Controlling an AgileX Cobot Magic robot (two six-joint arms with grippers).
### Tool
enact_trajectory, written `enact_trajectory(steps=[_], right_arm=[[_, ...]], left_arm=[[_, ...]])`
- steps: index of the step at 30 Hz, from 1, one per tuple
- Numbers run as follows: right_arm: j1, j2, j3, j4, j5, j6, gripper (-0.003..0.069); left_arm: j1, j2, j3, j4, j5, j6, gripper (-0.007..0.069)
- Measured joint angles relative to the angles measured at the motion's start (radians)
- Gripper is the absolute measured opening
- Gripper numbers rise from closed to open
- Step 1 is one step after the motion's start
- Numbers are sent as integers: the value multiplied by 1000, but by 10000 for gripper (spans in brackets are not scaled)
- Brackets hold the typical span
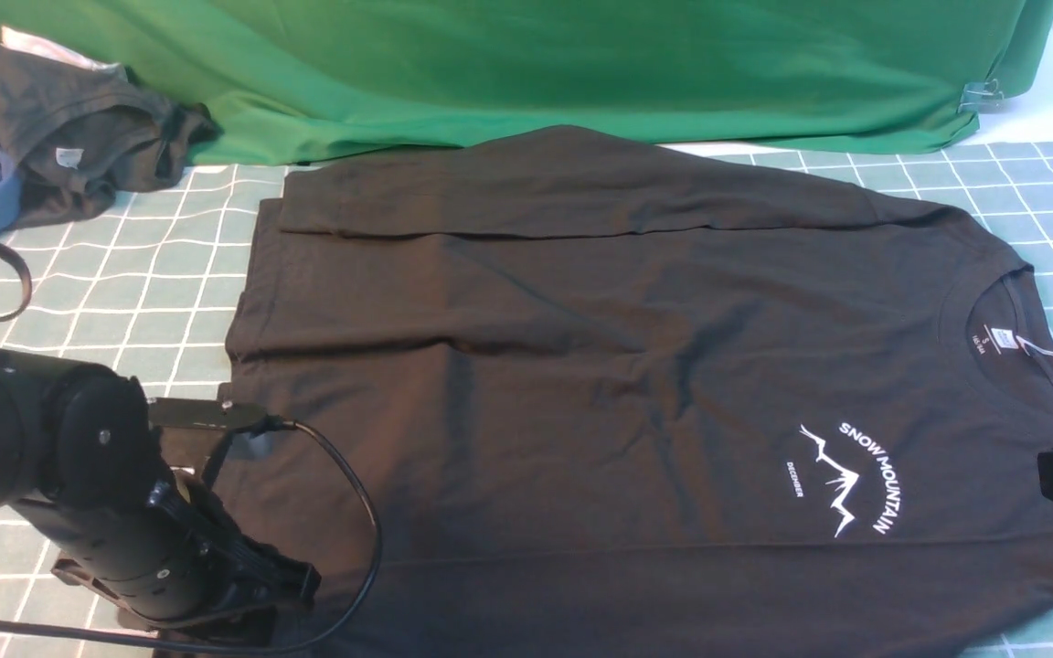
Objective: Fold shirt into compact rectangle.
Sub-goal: 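Grasp the left edge of the dark T-shirt lying flat on the table, then fold the left side of the black T-shirt inward over its body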
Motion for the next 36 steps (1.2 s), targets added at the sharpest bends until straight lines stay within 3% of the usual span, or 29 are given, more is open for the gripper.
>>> enact_trajectory(steps=[3,5,13,20,36], right_arm=[[0,0,0,0,0,0,27],[0,0,0,0,0,0,29],[0,0,0,0,0,0,29],[0,0,0,0,-7,0,29],[0,0,0,0,-11,4,40]], left_arm=[[0,7,-22,-1,88,5,42],[0,3,-31,-1,137,7,16],[0,-117,-58,13,171,9,6],[0,-167,-224,107,176,-59,6],[85,77,-572,192,157,-64,6]])
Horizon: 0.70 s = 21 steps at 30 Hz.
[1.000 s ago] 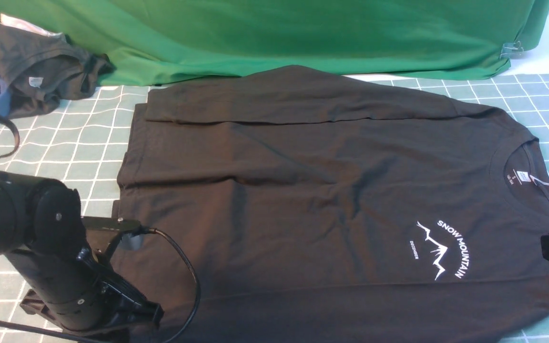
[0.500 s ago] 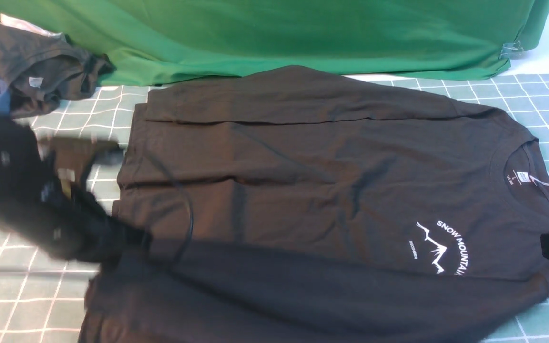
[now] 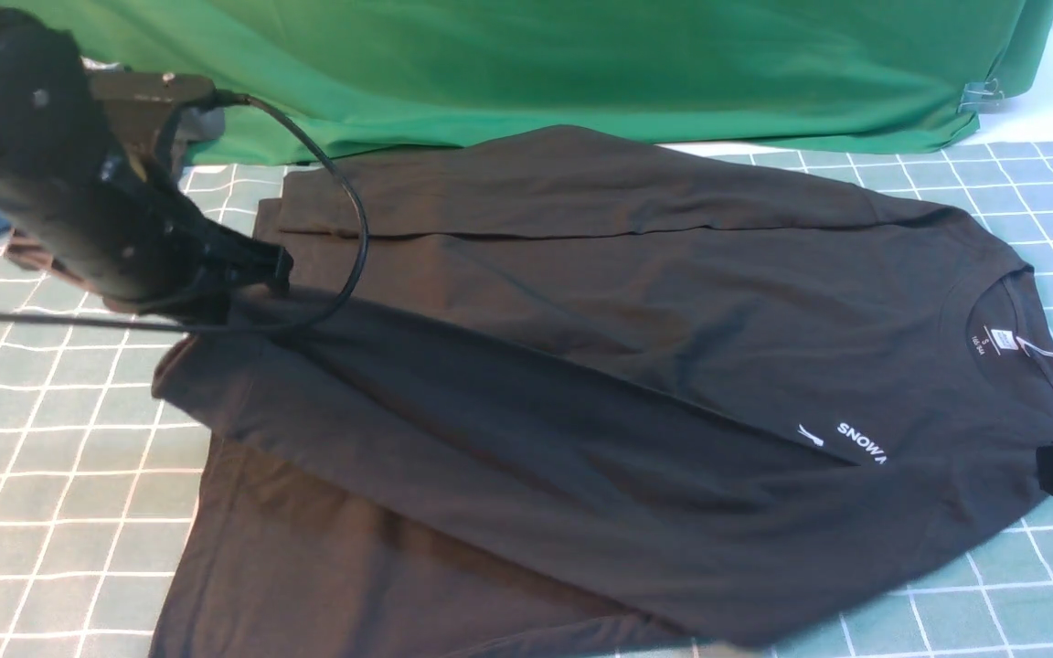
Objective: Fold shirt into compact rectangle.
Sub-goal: 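Fold the left side of the black T-shirt inward over its body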
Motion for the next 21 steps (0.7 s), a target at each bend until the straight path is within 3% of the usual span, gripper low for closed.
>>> enact_trajectory(steps=[14,18,21], right_arm=[[0,0,11,2,-5,25,59],[0,0,32,3,-5,28,61],[0,0,40,3,-5,30,64]], left_arm=[[5,184,-129,67,-40,-2,10],[5,198,-129,70,-97,2,36],[5,202,-129,70,-166,37,99]])
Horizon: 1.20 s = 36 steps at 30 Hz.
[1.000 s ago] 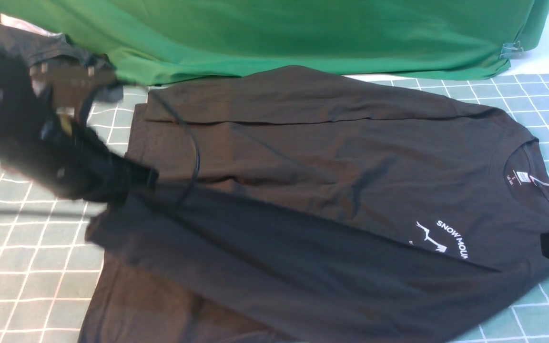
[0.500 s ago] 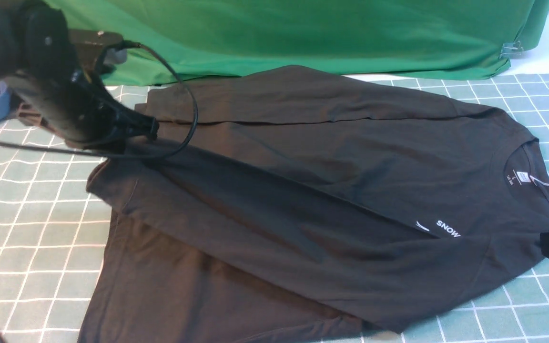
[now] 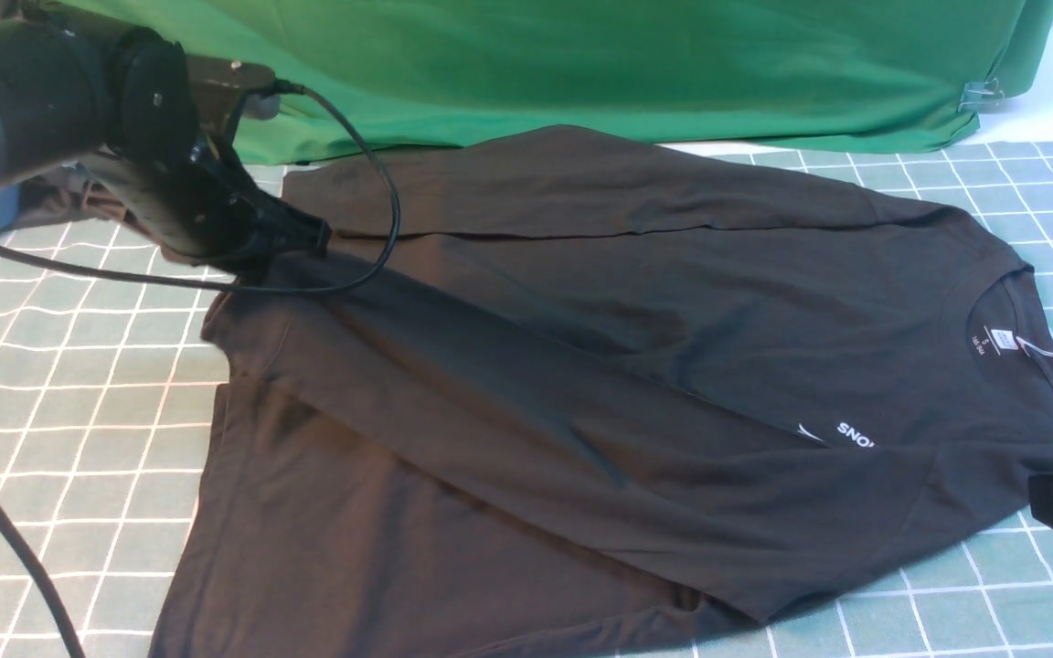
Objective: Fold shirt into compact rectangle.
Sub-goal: 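Fold the left side of the black T-shirt inward over its body, then grab the top left corner of the dark shirt with the left gripper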
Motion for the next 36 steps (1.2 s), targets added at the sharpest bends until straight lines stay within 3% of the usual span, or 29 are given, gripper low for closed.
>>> enact_trajectory(steps=[6,11,14,17,22,25,31,36], right_arm=[[0,0,0,3,-15,4,71],[0,0,0,4,-15,23,77],[0,0,0,6,-15,23,79],[0,0,0,15,-19,23,80],[0,0,0,19,-33,48,88],[0,0,0,23,-30,52,89],[0,0,0,27,-30,56,90],[0,0,0,30,-30,60,92]], left_arm=[[0,11,-2,0,-123,41,264],[0,43,-5,0,-126,19,347],[4,46,-20,0,-109,-70,345],[30,67,-111,-34,-34,-175,283],[74,175,-314,-106,84,-159,158],[78,263,-417,-119,98,-155,127],[97,440,-586,-127,101,-156,149],[128,576,-700,-168,101,-163,258]])
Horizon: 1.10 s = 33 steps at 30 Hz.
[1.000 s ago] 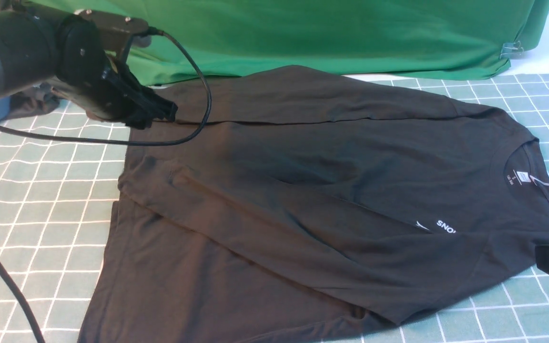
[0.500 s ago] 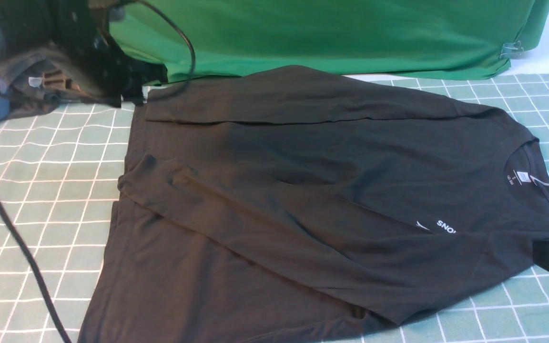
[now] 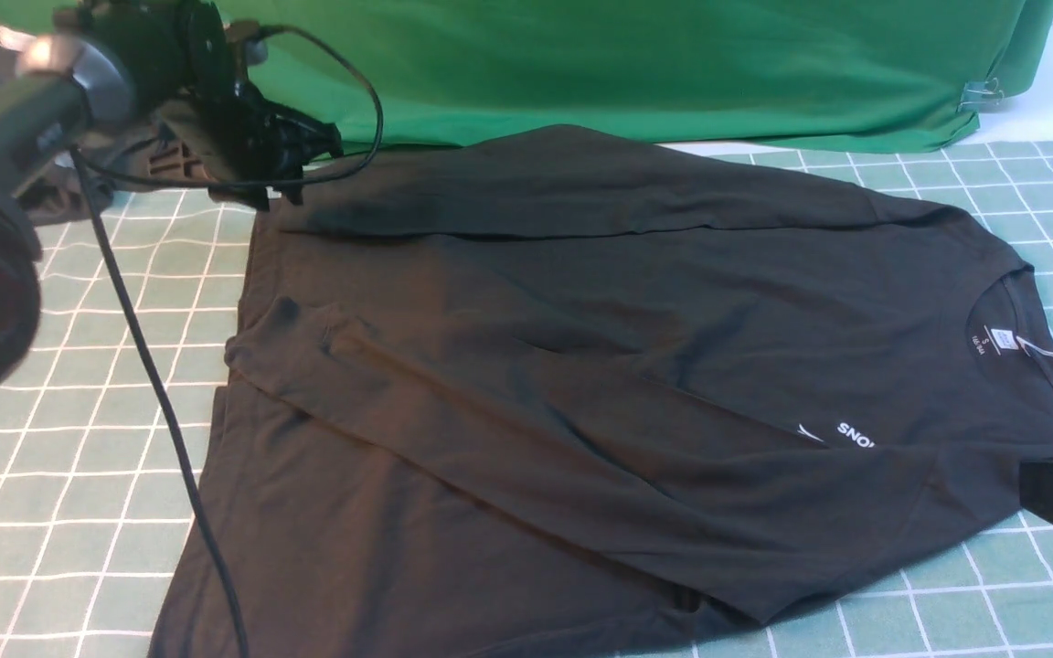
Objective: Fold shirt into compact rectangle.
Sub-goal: 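Grab the top left corner of the dark shirt with the left gripper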
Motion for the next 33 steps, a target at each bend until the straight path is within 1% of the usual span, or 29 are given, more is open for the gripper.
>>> enact_trajectory(steps=[5,9,13,14,17,21,22,23,25,28,31,33], right_arm=[[0,0,0,0,0,2,92],[0,0,0,0,0,3,92],[0,0,0,0,-1,3,92],[0,0,0,0,-1,3,92],[0,0,0,0,-1,3,92],[0,0,0,0,-1,3,92],[0,0,0,0,-1,3,92],[0,0,0,0,-1,3,92],[0,0,0,0,-1,3,92],[0,0,0,0,-1,-1,92],[0,0,0,-4,-1,-11,92],[0,0,0,-18,-3,-11,92]], left_arm=[[3,57,-31,-17,-25,31,347],[2,68,-36,-21,-57,38,371],[2,74,-37,-21,-71,57,365],[2,75,-38,-23,-71,73,351],[3,76,-39,-41,-65,127,269],[2,77,-43,-64,-59,158,80],[2,78,-44,-65,-56,158,73],[2,79,-54,-66,-43,158,38],[2,83,-80,-67,-2,158,18],[2,90,-117,-68,55,158,14],[2,92,-205,-68,181,168,14],[2,89,-235,-69,226,178,14]])
